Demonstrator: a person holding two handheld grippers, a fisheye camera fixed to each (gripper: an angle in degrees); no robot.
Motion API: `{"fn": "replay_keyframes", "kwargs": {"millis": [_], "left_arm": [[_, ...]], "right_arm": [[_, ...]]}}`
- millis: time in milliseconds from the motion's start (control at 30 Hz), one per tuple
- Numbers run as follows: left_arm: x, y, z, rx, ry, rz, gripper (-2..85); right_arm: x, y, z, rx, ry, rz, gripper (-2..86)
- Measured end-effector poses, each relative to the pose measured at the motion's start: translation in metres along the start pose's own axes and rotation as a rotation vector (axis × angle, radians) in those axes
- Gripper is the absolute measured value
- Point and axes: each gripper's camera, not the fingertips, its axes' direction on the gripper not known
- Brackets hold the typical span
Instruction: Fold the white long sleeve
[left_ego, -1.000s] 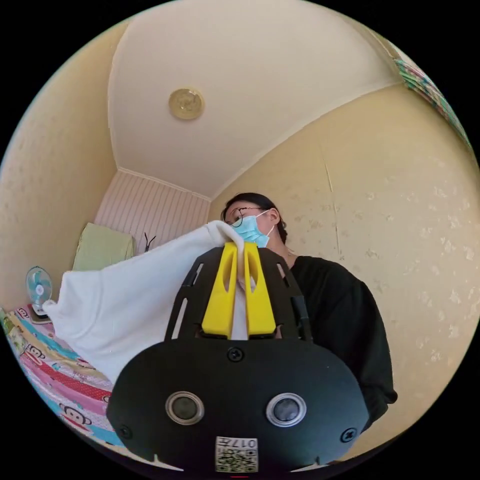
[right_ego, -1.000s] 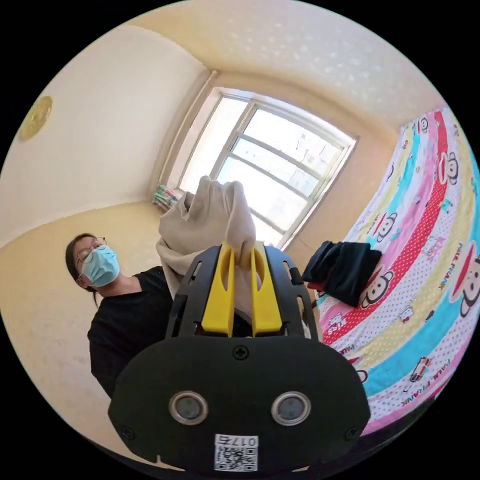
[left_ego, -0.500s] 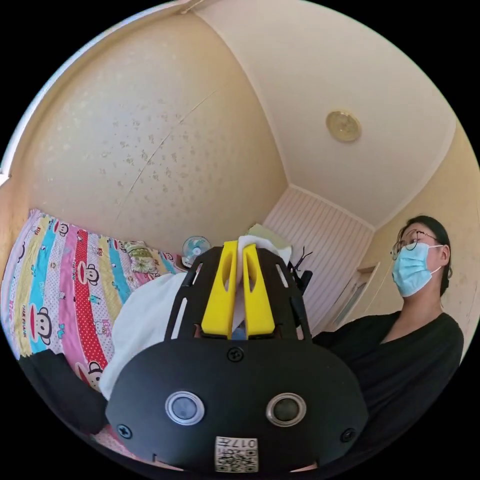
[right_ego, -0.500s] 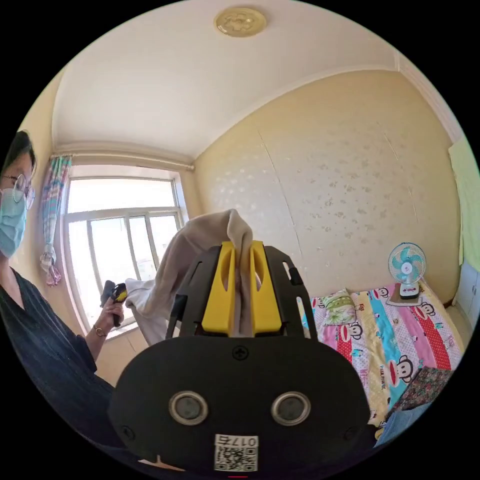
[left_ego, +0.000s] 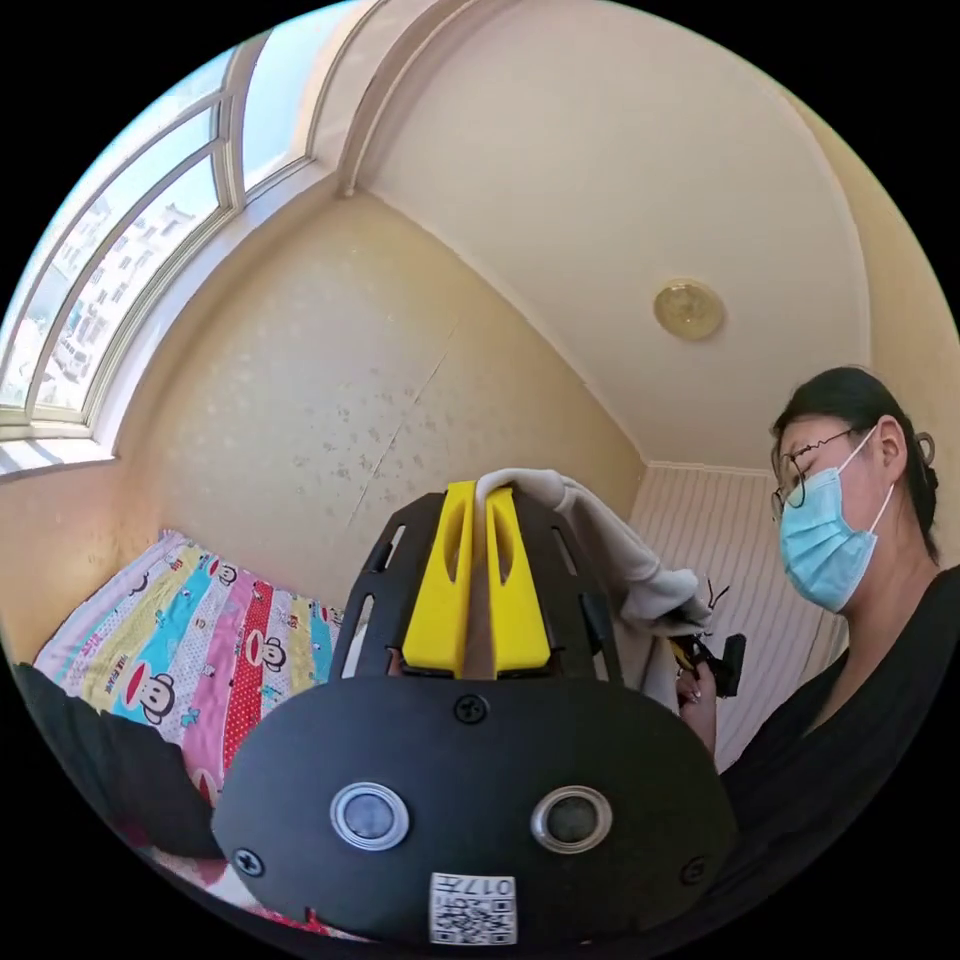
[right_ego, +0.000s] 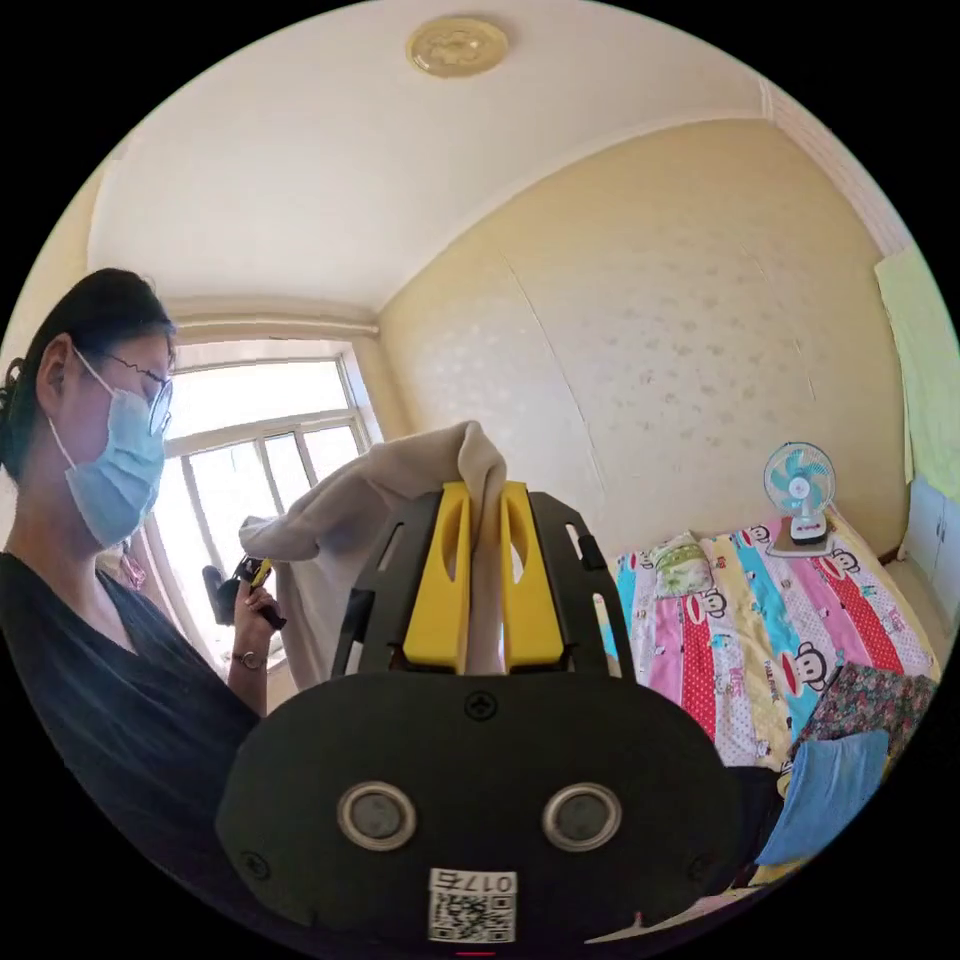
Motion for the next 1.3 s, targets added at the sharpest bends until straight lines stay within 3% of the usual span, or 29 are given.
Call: {"fn": "replay_keyframes", "kwargs": {"millis": [100, 167, 233, 333, 433, 500, 567, 700, 800, 867, 967, 1067, 1133, 1167, 1233, 1300], "left_arm": [[-0.068, 0.008, 0.056, -0.135, -0.150, -0.102, -0.3], [-0.150, 0.034, 0.128, -0.314, -0.288, -0.117, 0.6], [-0.229, 0.075, 0.185, -0.481, -0.372, -0.133, 2.4], [-0.369, 0.176, 0.230, -0.747, -0.512, -0.385, 6.2], [-0.427, 0.242, 0.190, -0.790, -0.477, -0.584, 9.4], [-0.431, 0.269, 0.152, -0.841, -0.556, -0.589, 10.7], [-0.430, 0.305, 0.102, -0.983, -0.706, -0.588, 14.3], [-0.434, 0.367, 0.042, -1.238, -0.710, -0.702, 13.2], [-0.433, 0.344, 0.008, -1.197, -0.718, -0.715, 7.4], [-0.450, 0.301, 0.002, -1.260, -0.611, -0.806, 5.1], [-0.456, 0.186, -0.008, -1.247, -0.596, -0.670, 5.0], [-0.470, 0.062, -0.037, -1.126, -0.757, -0.559, 5.6], [-0.478, 0.006, -0.061, -1.000, -0.865, -0.515, 8.8], [-0.477, -0.021, -0.077, -0.910, -0.930, -0.503, 9.5], [-0.468, -0.041, -0.097, -0.814, -0.946, -0.497, 10.1], [-0.461, -0.033, -0.103, -0.837, -0.841, -0.530, 10.6]], "right_arm": [[0.070, 0.000, 0.099, -0.294, 0.039, 0.099, 4.6], [0.131, 0.015, 0.180, -0.498, 0.075, 0.133, 5.5], [0.223, 0.069, 0.290, -0.720, 0.209, 0.175, 7.0], [0.320, 0.170, 0.377, -0.980, 0.291, 0.299, 8.6], [0.347, 0.247, 0.387, -1.084, 0.256, 0.366, 11.1], [0.348, 0.292, 0.380, -1.161, 0.224, 0.384, 12.4], [0.348, 0.339, 0.371, -1.263, 0.237, 0.397, 13.9], [0.349, 0.440, 0.348, -1.516, 0.246, 0.435, 12.1], [0.349, 0.429, 0.341, -1.577, 0.326, 0.269, 4.8], [0.356, 0.388, 0.339, -1.626, 0.267, 0.249, 3.7], [0.379, 0.277, 0.308, -1.541, 0.347, 0.140, 3.6], [0.436, 0.171, 0.256, -1.374, 0.634, 0.084, 4.4], [0.497, 0.112, 0.199, -1.200, 0.912, 0.211, 6.6], [0.507, 0.104, 0.185, -1.168, 0.940, 0.260, 7.3], [0.518, 0.100, 0.147, -1.070, 0.866, 0.398, 11.1], [0.511, 0.133, 0.143, -1.092, 0.691, 0.481, 12.3]]}}
